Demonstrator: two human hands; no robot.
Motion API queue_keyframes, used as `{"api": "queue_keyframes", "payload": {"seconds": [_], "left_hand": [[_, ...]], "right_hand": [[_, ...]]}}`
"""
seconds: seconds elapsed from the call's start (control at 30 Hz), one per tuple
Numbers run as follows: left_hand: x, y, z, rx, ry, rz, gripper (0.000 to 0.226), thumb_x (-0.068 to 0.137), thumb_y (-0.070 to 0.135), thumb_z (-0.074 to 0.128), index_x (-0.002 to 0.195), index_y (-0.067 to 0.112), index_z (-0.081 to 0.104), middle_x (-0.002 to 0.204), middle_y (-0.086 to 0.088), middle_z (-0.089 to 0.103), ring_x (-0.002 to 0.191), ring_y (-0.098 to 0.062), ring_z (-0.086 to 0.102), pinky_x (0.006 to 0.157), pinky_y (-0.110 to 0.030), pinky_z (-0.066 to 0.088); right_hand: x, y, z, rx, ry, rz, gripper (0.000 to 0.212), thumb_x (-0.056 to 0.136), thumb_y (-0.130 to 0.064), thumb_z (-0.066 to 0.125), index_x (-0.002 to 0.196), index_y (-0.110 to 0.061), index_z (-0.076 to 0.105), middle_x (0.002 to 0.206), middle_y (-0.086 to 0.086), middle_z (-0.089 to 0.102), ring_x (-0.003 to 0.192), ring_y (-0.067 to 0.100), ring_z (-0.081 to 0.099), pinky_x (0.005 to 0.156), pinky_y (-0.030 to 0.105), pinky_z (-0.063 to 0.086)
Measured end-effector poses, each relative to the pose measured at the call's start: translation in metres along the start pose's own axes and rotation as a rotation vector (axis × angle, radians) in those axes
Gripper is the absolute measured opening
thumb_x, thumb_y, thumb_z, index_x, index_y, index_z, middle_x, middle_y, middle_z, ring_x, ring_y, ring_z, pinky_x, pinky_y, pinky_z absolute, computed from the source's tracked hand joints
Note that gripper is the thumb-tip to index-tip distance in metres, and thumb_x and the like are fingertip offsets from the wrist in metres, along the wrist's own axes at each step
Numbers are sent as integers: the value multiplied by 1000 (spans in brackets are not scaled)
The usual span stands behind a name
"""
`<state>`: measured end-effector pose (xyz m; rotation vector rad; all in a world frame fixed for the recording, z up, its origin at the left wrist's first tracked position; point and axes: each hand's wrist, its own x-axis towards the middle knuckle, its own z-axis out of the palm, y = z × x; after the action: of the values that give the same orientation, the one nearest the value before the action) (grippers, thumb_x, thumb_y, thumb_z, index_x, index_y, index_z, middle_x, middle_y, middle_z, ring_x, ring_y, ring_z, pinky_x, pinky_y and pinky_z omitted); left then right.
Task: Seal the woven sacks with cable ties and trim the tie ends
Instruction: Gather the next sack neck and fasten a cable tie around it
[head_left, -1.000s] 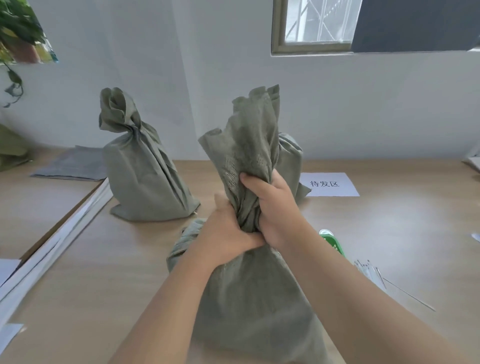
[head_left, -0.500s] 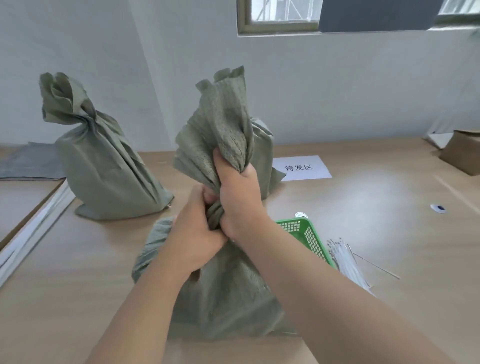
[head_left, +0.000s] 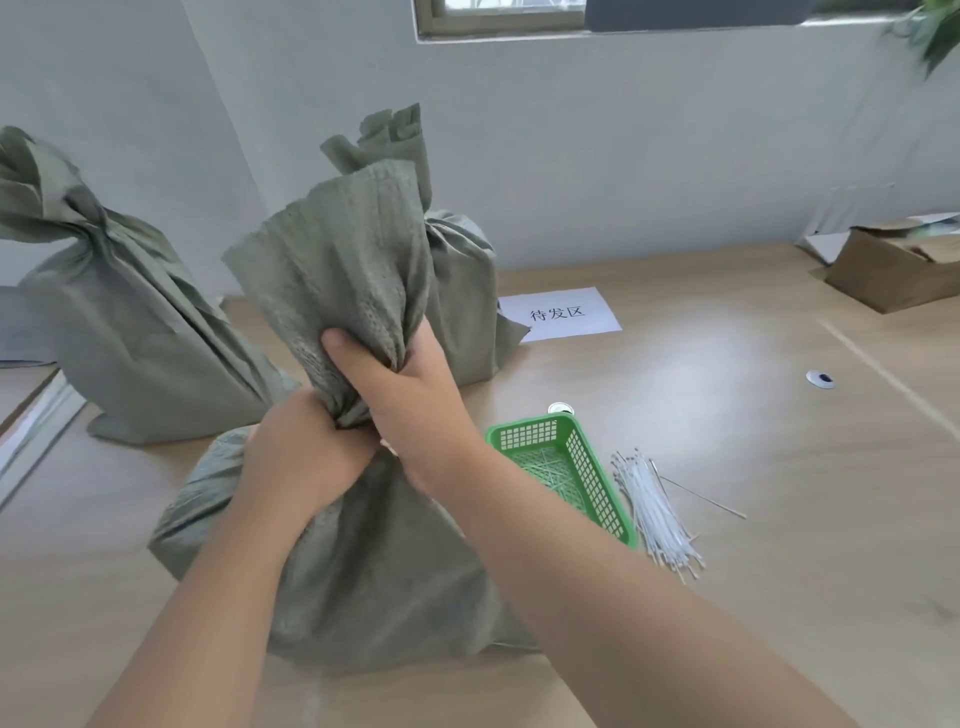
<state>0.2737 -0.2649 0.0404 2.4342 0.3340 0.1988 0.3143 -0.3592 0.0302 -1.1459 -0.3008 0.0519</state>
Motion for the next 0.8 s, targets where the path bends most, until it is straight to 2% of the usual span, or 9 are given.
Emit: {"api": "queue_keyframes", "payload": {"seconds": [0.07,0.17,0.23,0.3,0.37,0.47,0.53,0.6,0.8], "left_hand": [[5,8,6,115,-5,-11,24,84,37,63,69,20,54,72,-10,59,90,-42,64,80,-47,53],[9,18,17,296,-2,20,32,86,52,51,71,22,53,77,-12,62,86,-39,63,81,-45,53],[8,27,23,357,-2,16,35,88,52,50,68,23,51,71,-6,58,79,-35,59,83,-45,53],[6,36,26,386,-7,13,36,89,51,51,65,24,48,69,-2,53,80,-33,58,86,-43,52],[3,42,28,396,-22,16,35,86,50,52,64,24,50,71,-4,57,84,-35,61,86,-42,52],[-1,50,30,406,-47,4,29,85,41,53,62,24,50,66,-3,52,79,-34,56,86,-41,50],[-6,58,31,422,-43,0,32,87,41,54,61,24,47,62,1,45,78,-33,52,87,-41,50],[-11,64,34,423,-36,1,37,89,43,55,59,25,46,62,1,43,80,-34,54,87,-41,48],[-13,74,42,454,-31,-15,37,89,40,56,58,22,48,60,2,44,74,-33,49,79,-39,43]], "right_hand": [[-3,-4,-19,-59,-15,9,43,88,-8,72,128,-14,56,123,6,68,115,15,64,103,40,52],[-10,-6,-51,-78,-44,56,42,88,2,71,126,-7,55,110,0,69,100,3,67,90,23,55],[-15,-4,-74,-147,-32,69,41,87,-5,74,124,-7,56,116,3,70,108,10,67,99,31,54],[-20,2,-99,-266,-14,58,47,86,-28,74,127,-12,57,122,10,68,116,22,63,106,44,48],[-29,10,-130,-339,56,51,45,87,-43,65,127,-22,59,119,7,68,111,21,63,101,38,50],[-44,30,-193,-466,277,40,20,95,-31,61,113,-25,68,104,1,72,99,19,66,95,43,53],[-54,50,-240,-599,466,125,12,95,-20,62,103,-26,70,93,-2,73,90,17,67,90,49,54],[-63,67,-280,-733,589,242,14,93,-18,62,101,-25,70,88,-2,73,85,18,68,86,47,55],[-89,108,-353,-1039,523,618,30,90,-19,59,120,-17,65,83,-8,63,79,18,61,74,29,45]]}}
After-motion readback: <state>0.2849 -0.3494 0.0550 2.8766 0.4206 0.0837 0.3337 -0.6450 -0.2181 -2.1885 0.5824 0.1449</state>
